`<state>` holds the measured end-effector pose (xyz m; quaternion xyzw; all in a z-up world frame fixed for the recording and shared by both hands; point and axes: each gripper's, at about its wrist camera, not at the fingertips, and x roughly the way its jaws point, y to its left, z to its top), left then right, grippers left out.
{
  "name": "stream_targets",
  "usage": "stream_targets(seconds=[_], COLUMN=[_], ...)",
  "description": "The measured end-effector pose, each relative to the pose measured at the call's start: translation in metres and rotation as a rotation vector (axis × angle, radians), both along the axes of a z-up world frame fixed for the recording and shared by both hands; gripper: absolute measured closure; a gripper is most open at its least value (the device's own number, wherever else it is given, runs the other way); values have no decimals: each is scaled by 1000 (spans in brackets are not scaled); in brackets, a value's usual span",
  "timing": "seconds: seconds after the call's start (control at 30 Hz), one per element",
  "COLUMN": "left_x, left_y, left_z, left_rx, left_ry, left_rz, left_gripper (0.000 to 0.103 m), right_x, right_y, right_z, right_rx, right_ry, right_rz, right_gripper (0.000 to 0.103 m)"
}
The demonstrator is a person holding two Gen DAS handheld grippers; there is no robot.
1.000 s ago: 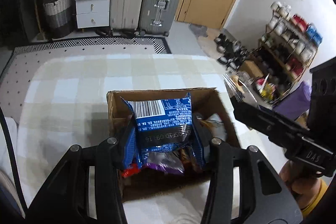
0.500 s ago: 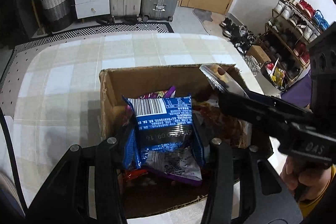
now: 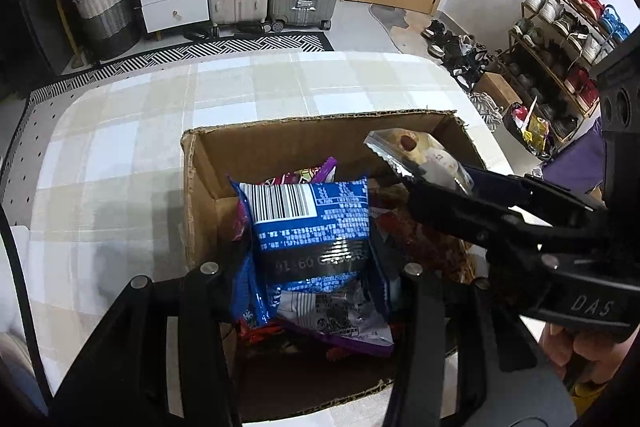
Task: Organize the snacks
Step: 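Lower both packets into the box and open both tools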
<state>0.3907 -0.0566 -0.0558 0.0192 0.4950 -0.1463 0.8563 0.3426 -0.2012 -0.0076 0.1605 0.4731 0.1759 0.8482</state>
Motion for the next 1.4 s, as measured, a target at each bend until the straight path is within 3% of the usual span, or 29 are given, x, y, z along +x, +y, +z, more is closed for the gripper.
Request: stream_targets(seconds=[0.17,0.3,0.43,0.67,0.8,0.97,1.4], left_x=[-5,-7,-12,-17,-18,-21,-31], left_y=[0,0,-4,2,8,10,13], left_z=[7,7,11,19,23,28,45], left_rx=[11,30,62,17,4,12,12], left_ry=[-8,-11,-35,-42,-56,-58,-94], left_rz=[-4,-15,-39,-53,-48,-41,-27], left_gripper=[60,58,56,47,36,29,27], right_x=[-4,-7,-5,-3,-4,-4,-11], right_y=[0,7,5,-5,-4,0,-5], right_z=[2,9,4,-1,2,5,15], right_rx=[-10,-116,-64,42,40,25,18], right_ry=[-17,-60,-24,13,21,23,-10], right_rz=[-11,-23,-2,-4,-1,-9,-21], right_gripper=[43,43,43,40,37,32,29])
